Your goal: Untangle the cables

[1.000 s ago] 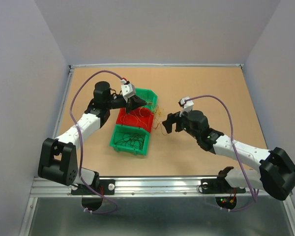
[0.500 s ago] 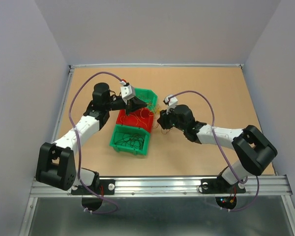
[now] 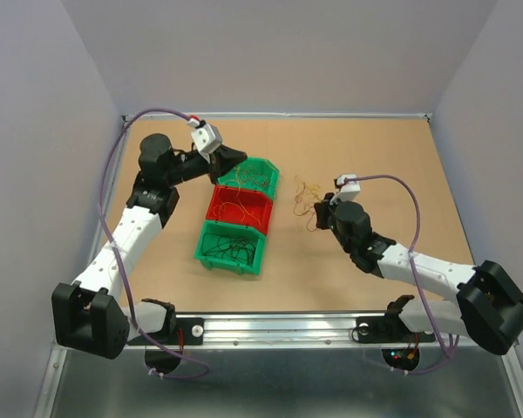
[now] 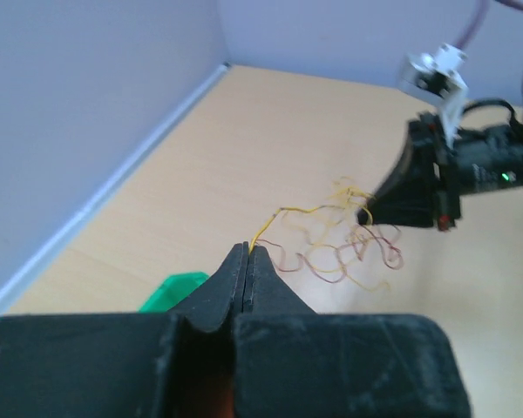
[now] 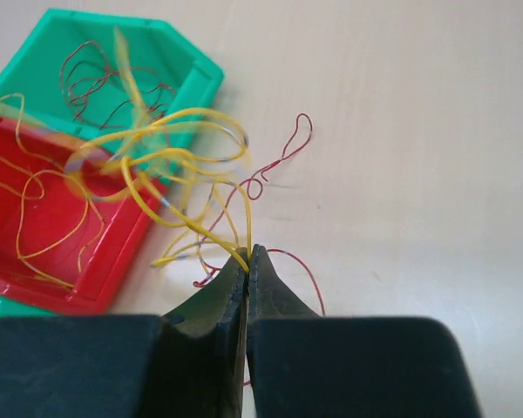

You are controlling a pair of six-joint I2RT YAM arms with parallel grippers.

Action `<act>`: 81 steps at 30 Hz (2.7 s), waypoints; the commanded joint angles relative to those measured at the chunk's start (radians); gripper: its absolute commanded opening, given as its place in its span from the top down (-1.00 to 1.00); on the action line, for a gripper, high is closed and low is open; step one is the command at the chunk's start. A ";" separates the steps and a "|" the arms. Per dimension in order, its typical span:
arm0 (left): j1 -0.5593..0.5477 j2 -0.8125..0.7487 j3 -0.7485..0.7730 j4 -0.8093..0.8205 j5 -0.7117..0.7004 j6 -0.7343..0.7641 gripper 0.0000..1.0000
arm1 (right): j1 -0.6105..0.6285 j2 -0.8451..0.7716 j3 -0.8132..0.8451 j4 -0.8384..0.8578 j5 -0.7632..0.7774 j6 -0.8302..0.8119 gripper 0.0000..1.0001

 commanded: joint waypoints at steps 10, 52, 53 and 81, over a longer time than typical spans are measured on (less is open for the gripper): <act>0.116 0.042 0.431 -0.159 -0.362 -0.142 1.00 | 0.002 -0.320 -0.143 -0.184 0.346 0.209 0.99; 0.045 0.045 0.752 -0.020 -0.071 -0.403 1.00 | -0.006 -0.116 0.053 0.277 -0.527 -0.214 -1.00; 0.025 0.053 0.774 -0.018 -0.066 -0.420 1.00 | -0.004 -0.074 0.074 0.307 -0.579 -0.228 -1.00; -0.068 -0.024 0.846 0.045 -0.190 -0.440 1.00 | -0.003 0.315 0.334 0.566 -0.488 -0.205 0.84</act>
